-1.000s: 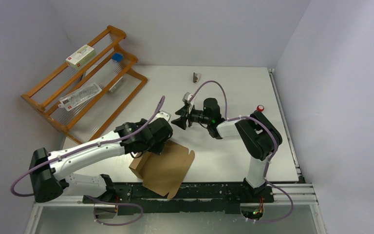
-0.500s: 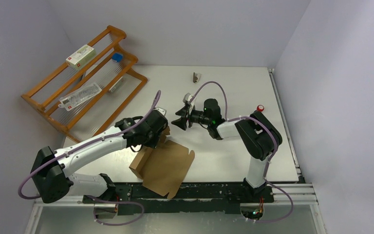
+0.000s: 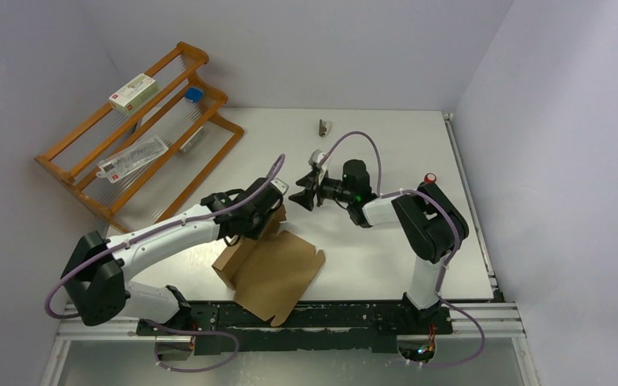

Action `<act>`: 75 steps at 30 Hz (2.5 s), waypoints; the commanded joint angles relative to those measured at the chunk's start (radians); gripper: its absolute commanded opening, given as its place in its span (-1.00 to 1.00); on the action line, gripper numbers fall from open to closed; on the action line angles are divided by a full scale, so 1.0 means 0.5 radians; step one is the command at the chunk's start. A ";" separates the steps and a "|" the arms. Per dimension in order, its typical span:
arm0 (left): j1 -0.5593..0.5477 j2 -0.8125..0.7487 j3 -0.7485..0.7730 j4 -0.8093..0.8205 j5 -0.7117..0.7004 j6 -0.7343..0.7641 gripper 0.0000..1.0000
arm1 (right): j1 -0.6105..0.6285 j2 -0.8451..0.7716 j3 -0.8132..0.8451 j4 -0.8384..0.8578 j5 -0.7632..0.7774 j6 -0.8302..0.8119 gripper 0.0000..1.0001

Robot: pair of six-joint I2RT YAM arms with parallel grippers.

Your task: Fold the paper box

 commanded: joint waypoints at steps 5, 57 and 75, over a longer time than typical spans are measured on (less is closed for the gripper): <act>0.085 0.211 0.210 0.214 -0.005 0.575 -0.36 | -0.166 -0.017 0.125 -0.036 -0.128 -0.077 0.20; 0.143 0.254 0.005 0.453 0.069 0.789 -0.24 | 0.058 0.154 -0.203 0.832 -0.606 0.520 0.19; 0.171 -0.141 0.067 0.302 0.098 0.731 0.27 | 0.113 -0.066 -0.325 0.575 -0.101 0.238 0.18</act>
